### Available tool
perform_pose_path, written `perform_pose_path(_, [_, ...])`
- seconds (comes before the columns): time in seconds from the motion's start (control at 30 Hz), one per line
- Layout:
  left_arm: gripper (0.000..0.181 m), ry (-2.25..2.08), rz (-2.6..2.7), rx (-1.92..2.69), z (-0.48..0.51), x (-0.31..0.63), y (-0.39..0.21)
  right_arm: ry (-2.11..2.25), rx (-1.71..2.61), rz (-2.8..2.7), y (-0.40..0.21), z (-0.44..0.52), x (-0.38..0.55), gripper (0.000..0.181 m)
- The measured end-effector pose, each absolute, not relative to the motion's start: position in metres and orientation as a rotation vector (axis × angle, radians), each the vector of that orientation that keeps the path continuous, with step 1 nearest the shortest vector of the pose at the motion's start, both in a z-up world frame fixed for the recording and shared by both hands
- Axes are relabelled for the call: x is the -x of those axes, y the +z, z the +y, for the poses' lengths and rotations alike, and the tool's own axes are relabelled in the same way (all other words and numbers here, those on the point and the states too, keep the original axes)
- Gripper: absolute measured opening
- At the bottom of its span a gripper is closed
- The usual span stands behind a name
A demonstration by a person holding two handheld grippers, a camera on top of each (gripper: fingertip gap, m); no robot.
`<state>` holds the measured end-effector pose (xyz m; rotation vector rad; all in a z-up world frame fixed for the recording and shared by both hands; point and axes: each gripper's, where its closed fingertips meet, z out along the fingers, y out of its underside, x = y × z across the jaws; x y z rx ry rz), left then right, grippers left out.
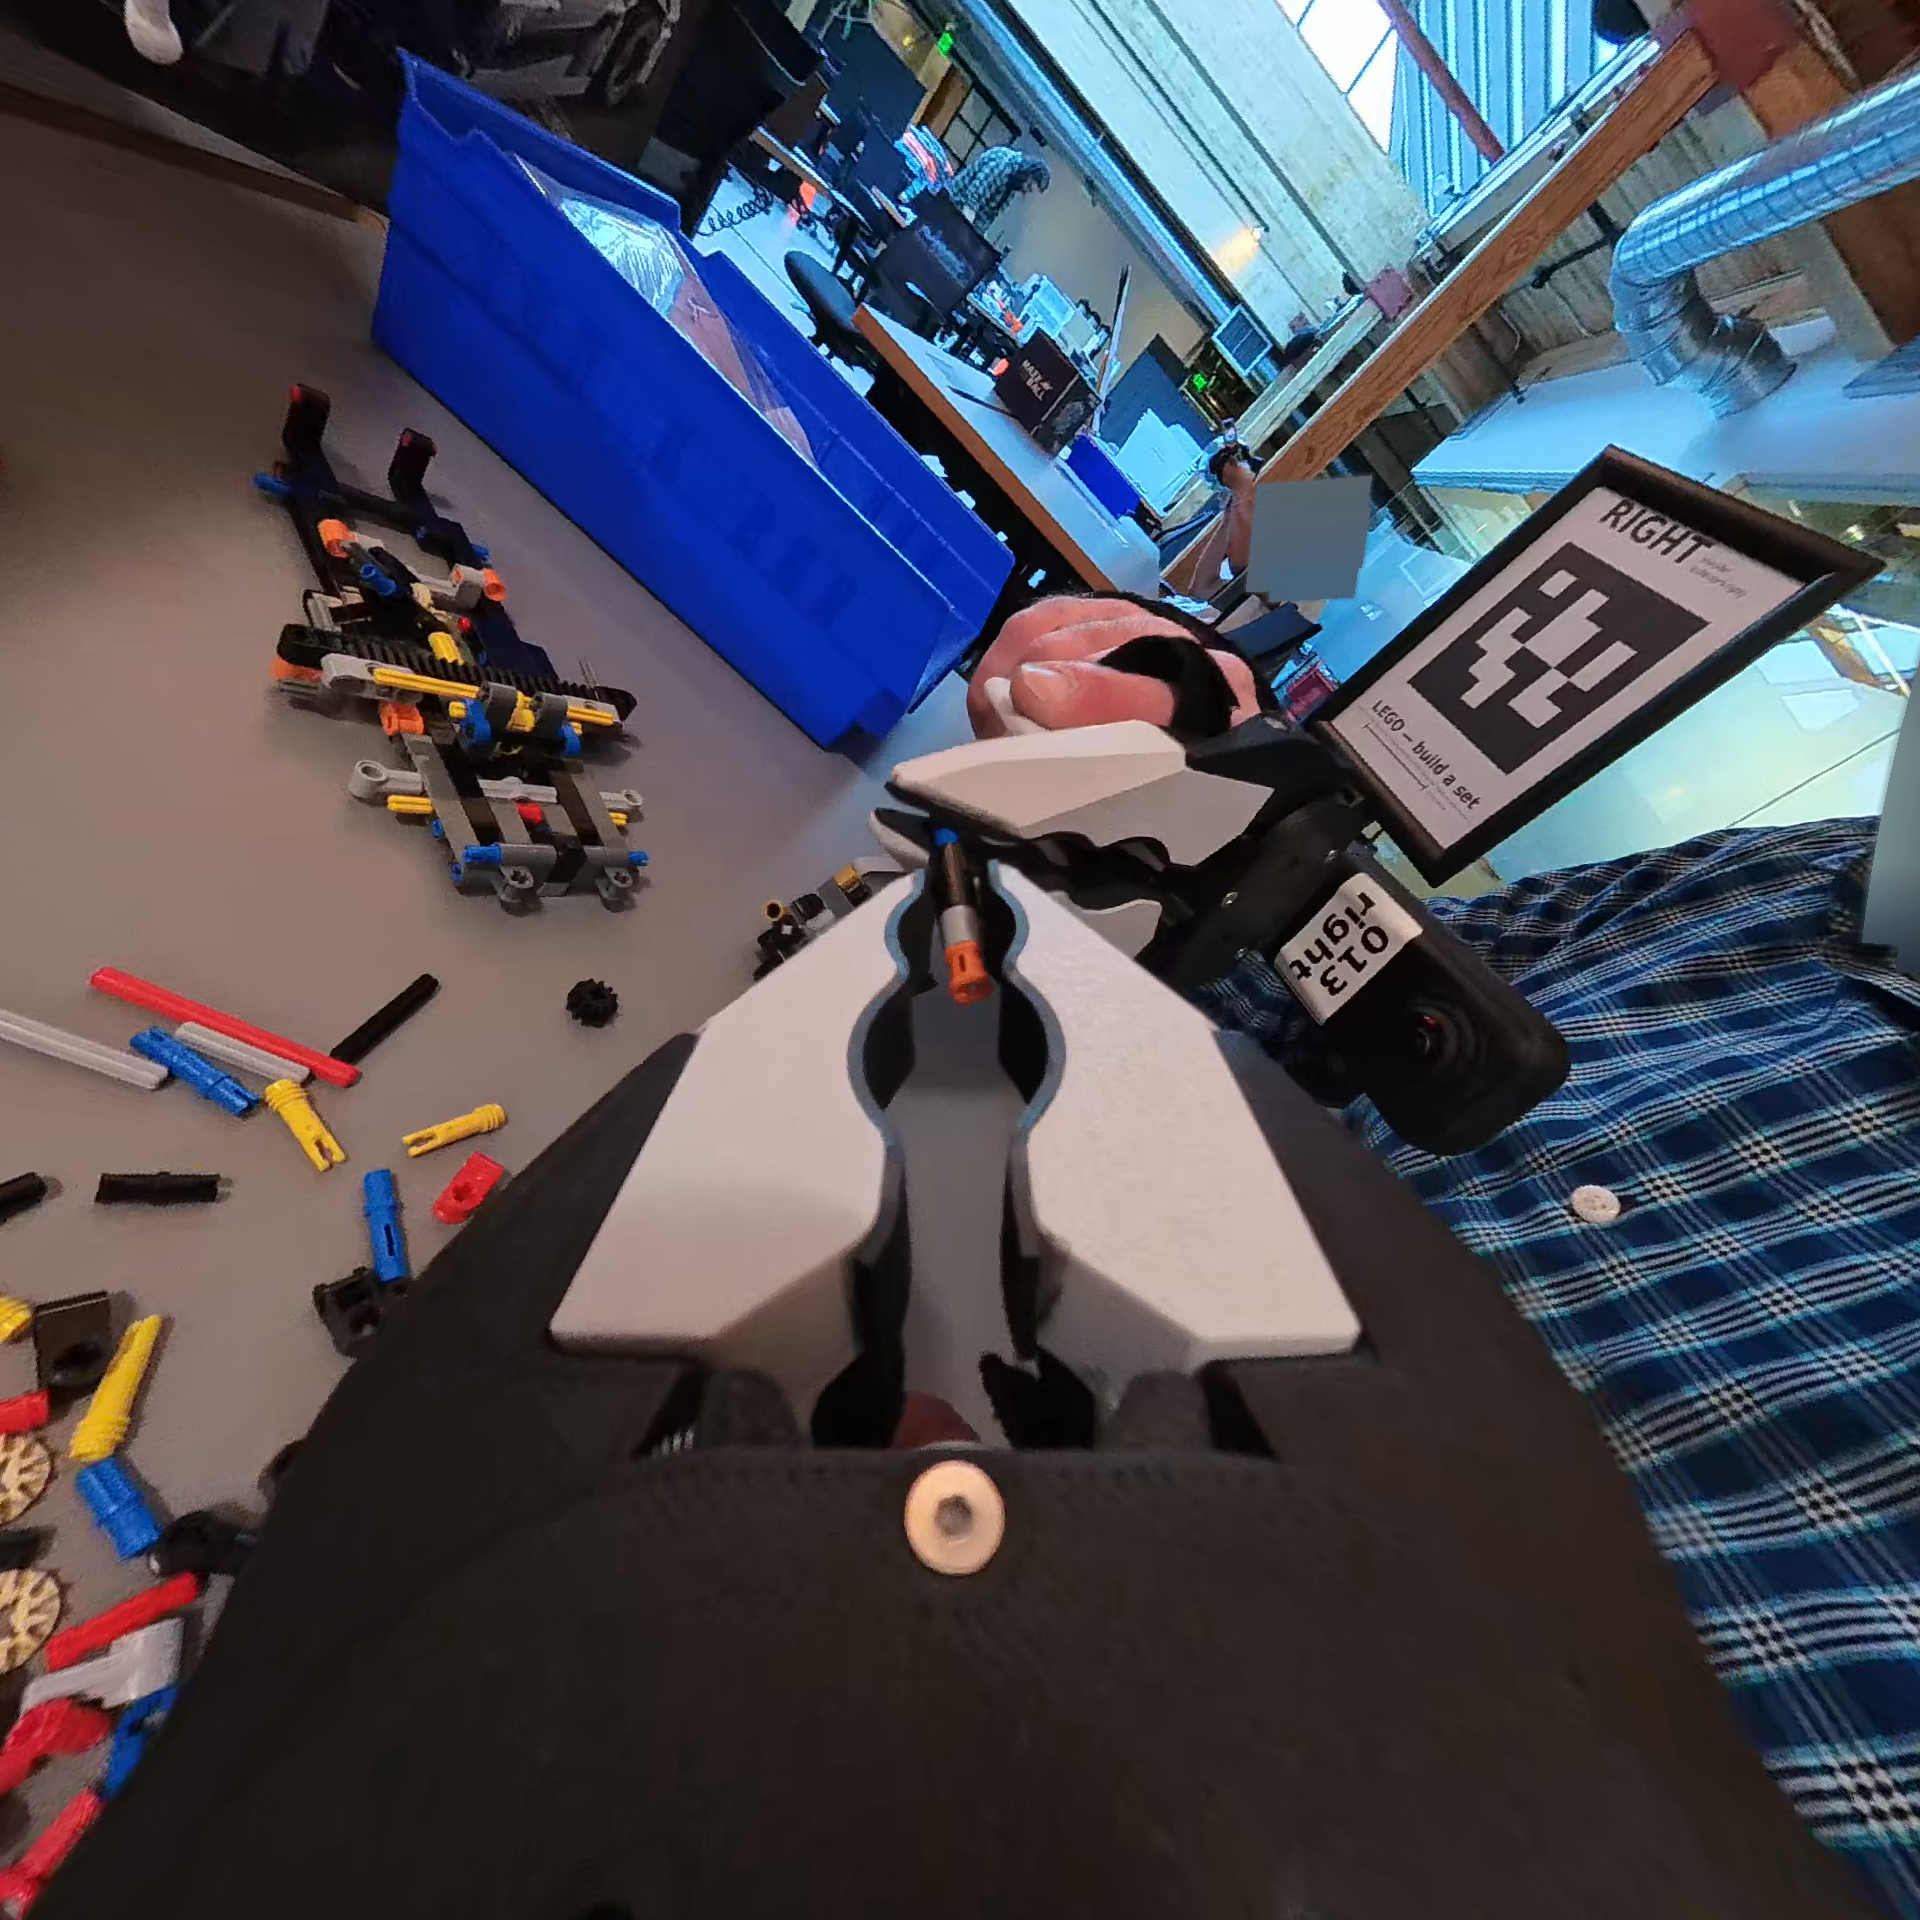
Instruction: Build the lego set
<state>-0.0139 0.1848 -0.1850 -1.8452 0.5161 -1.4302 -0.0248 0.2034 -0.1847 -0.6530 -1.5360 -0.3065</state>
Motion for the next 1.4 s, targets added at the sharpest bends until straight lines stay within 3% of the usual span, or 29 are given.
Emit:
perform_pose_path(0.93, [0.005, -1.122, 0.430, 1.860, 0.191, 0.068, -0.196, 0.017, 1.104, -1.447, -0.179, 0.229, -0.002, 0.013])
perform_pose_path(1.4, [0.005, -0.896, 0.278, 1.957, 0.172, 0.152, -0.228, 0.400, 1.573, -1.533, -0.221, 0.217, 0.026, 0.012])
